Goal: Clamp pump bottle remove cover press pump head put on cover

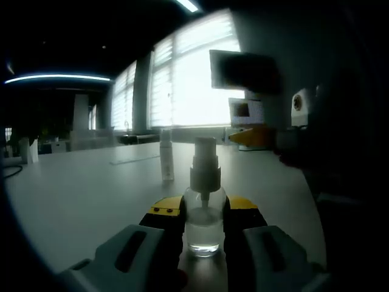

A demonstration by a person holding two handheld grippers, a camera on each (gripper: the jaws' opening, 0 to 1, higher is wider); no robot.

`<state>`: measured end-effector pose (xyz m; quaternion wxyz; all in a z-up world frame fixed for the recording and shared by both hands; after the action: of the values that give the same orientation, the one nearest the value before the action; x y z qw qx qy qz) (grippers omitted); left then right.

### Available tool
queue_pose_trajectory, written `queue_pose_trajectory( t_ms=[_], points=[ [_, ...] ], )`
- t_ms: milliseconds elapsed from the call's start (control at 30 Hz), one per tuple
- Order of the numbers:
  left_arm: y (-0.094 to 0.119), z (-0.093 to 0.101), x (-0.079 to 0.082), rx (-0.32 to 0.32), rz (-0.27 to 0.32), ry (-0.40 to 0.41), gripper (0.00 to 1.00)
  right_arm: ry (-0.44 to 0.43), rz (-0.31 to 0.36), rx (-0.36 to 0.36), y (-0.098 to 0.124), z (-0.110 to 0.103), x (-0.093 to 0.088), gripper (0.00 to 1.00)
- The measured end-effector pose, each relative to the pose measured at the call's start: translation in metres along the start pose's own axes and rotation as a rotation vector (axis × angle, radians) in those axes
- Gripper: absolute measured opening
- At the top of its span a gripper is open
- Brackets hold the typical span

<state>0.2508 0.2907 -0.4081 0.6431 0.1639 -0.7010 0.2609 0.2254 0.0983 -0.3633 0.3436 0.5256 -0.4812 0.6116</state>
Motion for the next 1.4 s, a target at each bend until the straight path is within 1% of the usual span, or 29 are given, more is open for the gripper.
queue_pose_trajectory(
  t_ms=[233, 367, 467, 600, 667, 867, 1133, 1233, 1300, 1400],
  points=[
    [0.0, 0.001, 0.0, 0.0, 0.0, -0.001, 0.16, -0.016, -0.035, -0.044, 0.006, 0.008, -0.014, 0.09],
    [0.0, 0.001, 0.0, -0.001, 0.0, -0.001, 0.16, -0.026, -0.049, -0.057, 0.009, 0.01, -0.019, 0.09],
    [0.0, 0.001, 0.0, -0.001, 0.0, -0.001, 0.16, -0.012, -0.065, -0.068, 0.011, 0.012, -0.023, 0.09],
    [0.0, 0.001, 0.0, -0.001, 0.0, -0.002, 0.16, 0.038, -0.095, -0.086, 0.014, 0.016, -0.032, 0.09],
    [0.0, 0.001, 0.0, -0.001, 0.0, -0.002, 0.16, 0.041, -0.105, -0.096, 0.015, 0.018, -0.036, 0.09],
    [0.0, 0.0, 0.0, -0.002, 0.0, -0.003, 0.16, 0.033, -0.126, -0.124, 0.018, 0.022, -0.039, 0.09],
    [0.0, 0.0, 0.0, -0.002, -0.001, -0.003, 0.16, 0.023, -0.147, -0.135, 0.019, 0.022, -0.043, 0.09],
    [0.0, 0.0, 0.0, -0.002, -0.001, -0.003, 0.16, 0.028, -0.167, -0.141, 0.02, 0.024, -0.045, 0.09],
    [0.0, 0.001, 0.0, -0.002, -0.001, -0.003, 0.16, 0.03, -0.194, -0.143, 0.019, 0.024, -0.048, 0.09],
    [0.0, 0.001, 0.0, -0.002, -0.001, -0.003, 0.16, 0.033, -0.206, -0.141, 0.018, 0.024, -0.05, 0.09]
  ],
)
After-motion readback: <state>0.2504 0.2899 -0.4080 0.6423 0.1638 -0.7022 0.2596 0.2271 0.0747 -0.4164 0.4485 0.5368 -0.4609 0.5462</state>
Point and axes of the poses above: the point that each gripper's makers call its tool centre point, and the gripper's own axes: y roughly backward along the fingers, z roughly to its right, x roughly out of its top, the point moved 7 cm from there along y, roughly backward along the fingers, and after that the axes turned 11 degrees about z, right-handed, at the moved point
